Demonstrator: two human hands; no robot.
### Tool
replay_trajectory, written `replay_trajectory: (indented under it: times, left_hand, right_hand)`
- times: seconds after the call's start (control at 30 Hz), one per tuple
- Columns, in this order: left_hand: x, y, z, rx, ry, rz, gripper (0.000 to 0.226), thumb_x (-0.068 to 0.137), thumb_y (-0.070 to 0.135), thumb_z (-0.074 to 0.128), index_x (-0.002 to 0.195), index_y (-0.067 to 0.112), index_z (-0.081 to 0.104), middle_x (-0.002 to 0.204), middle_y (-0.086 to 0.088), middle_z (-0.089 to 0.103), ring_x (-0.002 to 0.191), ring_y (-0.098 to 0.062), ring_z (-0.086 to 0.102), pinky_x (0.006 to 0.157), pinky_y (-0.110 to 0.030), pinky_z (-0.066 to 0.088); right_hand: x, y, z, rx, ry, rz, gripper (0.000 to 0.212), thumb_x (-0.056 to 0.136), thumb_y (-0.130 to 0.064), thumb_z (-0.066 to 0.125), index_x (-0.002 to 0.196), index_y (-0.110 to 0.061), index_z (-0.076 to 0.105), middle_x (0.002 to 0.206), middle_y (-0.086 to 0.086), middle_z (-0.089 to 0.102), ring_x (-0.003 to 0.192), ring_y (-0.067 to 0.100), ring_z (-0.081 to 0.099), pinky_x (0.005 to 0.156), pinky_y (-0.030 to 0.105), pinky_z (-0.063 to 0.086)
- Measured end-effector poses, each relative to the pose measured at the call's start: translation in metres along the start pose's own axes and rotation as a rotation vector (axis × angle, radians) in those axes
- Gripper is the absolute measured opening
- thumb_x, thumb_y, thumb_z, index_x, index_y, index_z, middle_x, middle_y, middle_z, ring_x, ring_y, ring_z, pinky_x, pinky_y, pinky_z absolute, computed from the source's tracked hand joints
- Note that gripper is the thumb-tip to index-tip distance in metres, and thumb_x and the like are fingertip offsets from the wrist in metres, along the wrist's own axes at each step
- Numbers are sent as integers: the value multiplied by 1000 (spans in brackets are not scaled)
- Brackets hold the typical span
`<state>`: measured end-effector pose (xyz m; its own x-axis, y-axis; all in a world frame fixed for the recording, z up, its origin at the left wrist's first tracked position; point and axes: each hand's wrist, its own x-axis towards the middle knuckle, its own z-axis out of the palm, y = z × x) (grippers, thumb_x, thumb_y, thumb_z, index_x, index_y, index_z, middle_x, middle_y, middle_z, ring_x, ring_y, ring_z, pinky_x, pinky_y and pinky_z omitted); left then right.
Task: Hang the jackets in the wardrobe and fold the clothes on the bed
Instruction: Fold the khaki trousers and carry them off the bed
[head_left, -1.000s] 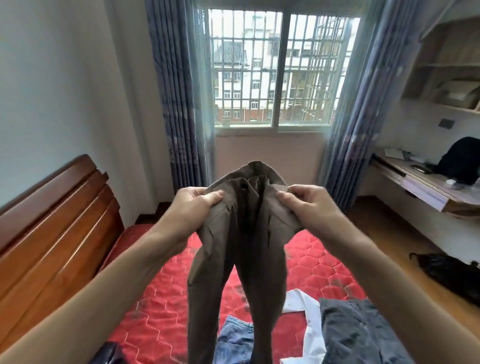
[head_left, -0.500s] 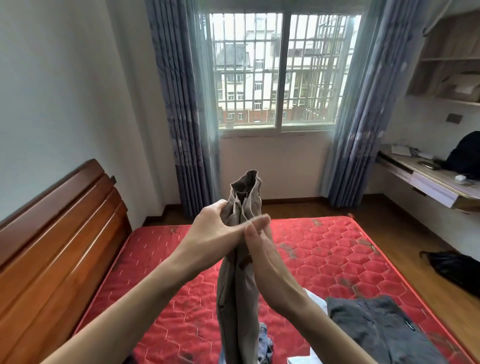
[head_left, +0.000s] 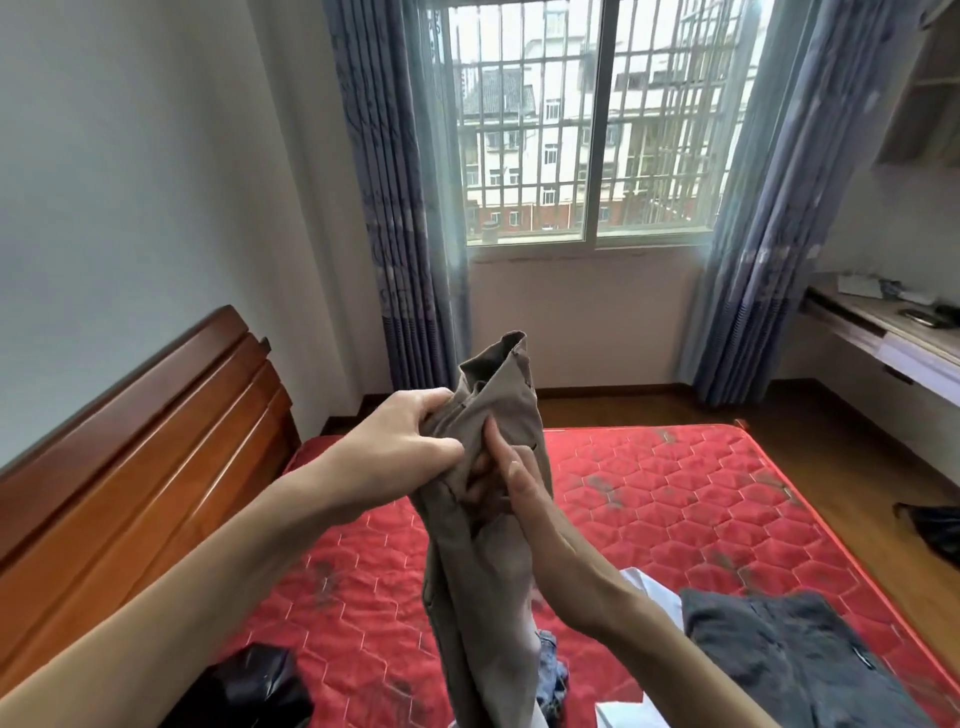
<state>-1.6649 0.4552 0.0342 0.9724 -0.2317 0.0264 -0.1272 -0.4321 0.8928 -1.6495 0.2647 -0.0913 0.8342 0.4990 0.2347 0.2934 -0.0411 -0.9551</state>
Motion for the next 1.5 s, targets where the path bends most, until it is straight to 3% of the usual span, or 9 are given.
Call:
replay_trajectory:
  times: [0.13,0.27,0.37,0.53,0.67,0.83,1.07,1.27,1.5]
  left_hand:
    - [-7,-11,-7,-34,83,7,35,73,1,51,104,-3,68,87,-14,60,80,-24,53,72,-42,40]
    - [-20,-10,-14,-53,201,52,32,85,-19,41,94,-3,68,79,-9,61,70,-13,54,60,-22,44]
    - [-28,-17,-32,-82,311,69,25,88,1,47,79,9,68,70,0,61,62,-8,52,57,-21,42]
    - [-49,-45,-101,599,199,156,46,75,66,81,96,26,70,83,9,73,75,-5,69,67,-31,58]
    - [-51,-65,-155,588,131,233,30,87,45,83,95,17,74,77,2,72,71,-14,67,65,-41,54]
    - [-48,-76,-210,626,56,329,15,92,27,80,91,13,77,76,-1,71,72,-9,65,61,-18,44]
    - [25,-68,-292,470,-1,277,36,83,21,88,112,8,71,104,-7,72,93,-17,70,75,-25,61]
    - [62,-50,-322,746,216,487,7,91,16,73,92,12,67,80,3,62,75,-17,59,68,-33,42]
    - [24,-71,-318,625,94,519,22,94,28,77,90,6,73,75,1,63,67,-5,56,63,-20,42]
  right_hand:
    - [-2,-43,-17,-267,416,-380,44,98,-18,69,141,-24,62,116,-7,64,113,17,59,96,31,48]
    - [38,-31,-45,136,139,-12,87,79,-39,87,153,-36,43,150,-4,55,138,12,53,108,27,47]
    - [62,-41,-27,360,-94,160,45,75,-26,91,115,-15,73,118,8,77,109,21,72,88,27,59]
    - [92,-68,29,133,-48,21,28,84,-5,83,110,-9,74,111,7,79,107,19,74,92,28,59]
    - [111,-83,68,53,-34,42,31,87,-9,83,115,-11,70,110,2,80,105,15,75,89,25,59]
    - [142,-116,88,-91,-210,138,25,92,-3,75,116,-6,74,109,5,79,102,13,73,90,28,58]
    - [220,-161,91,-742,157,-105,20,76,-13,90,80,-15,71,76,-4,66,74,7,59,73,30,50]
    - [246,-175,79,-899,332,-225,23,90,-28,77,69,-30,66,67,-12,61,64,-1,52,64,24,41]
    - [210,-167,90,-785,75,-115,24,97,-21,74,77,-11,67,67,-12,64,65,-4,50,65,15,42]
